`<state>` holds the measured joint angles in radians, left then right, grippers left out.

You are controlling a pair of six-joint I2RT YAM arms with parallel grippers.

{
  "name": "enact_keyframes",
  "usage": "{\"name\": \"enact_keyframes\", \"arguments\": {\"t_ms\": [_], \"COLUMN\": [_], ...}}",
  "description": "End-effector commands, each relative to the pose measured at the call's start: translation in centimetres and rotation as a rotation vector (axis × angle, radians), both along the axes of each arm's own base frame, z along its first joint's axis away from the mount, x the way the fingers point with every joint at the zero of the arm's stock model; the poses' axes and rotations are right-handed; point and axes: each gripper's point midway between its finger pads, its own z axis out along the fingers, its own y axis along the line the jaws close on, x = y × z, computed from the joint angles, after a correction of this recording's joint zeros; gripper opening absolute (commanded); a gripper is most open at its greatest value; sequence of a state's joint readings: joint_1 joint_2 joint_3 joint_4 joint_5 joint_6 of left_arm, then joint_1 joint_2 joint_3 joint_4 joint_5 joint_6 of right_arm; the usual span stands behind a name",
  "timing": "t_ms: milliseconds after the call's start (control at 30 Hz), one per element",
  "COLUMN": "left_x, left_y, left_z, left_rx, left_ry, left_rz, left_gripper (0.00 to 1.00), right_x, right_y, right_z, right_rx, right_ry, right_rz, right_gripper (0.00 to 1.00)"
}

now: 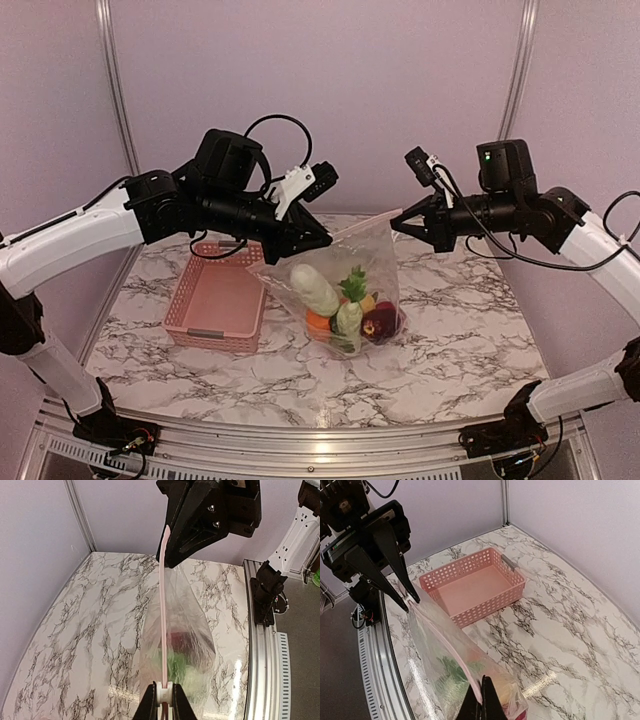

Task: Place the food in the zip-top bag and seal the zipper
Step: Zip the zipper of the food storage bag.

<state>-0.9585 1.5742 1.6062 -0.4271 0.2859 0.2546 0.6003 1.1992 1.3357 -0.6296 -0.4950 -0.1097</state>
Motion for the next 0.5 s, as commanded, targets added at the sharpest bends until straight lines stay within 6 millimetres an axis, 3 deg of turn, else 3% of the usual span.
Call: {"name": "enact_keyframes", "arguments": {"t_ms": [0,467], "left_x": [-0.6,-0.3], "left_y": [3.3,6.9], "left_z": [-2.0,-4.8], "left_rx": [0.093,0.149], "left_ry": [0.045,0.076], "left_rz": [0.031,0.097], "left_gripper": [0.04,0.02], "right_x": [3.5,6.0], "right_y": [-2.3,-2.8], "right_z": [0.6,-1.1], "right_rx": [0.01,-0.039], "right_ry": [-0.052,-0.023], "right_rz": [-0.142,-0.224], "right_gripper": [0.0,0.0]}}
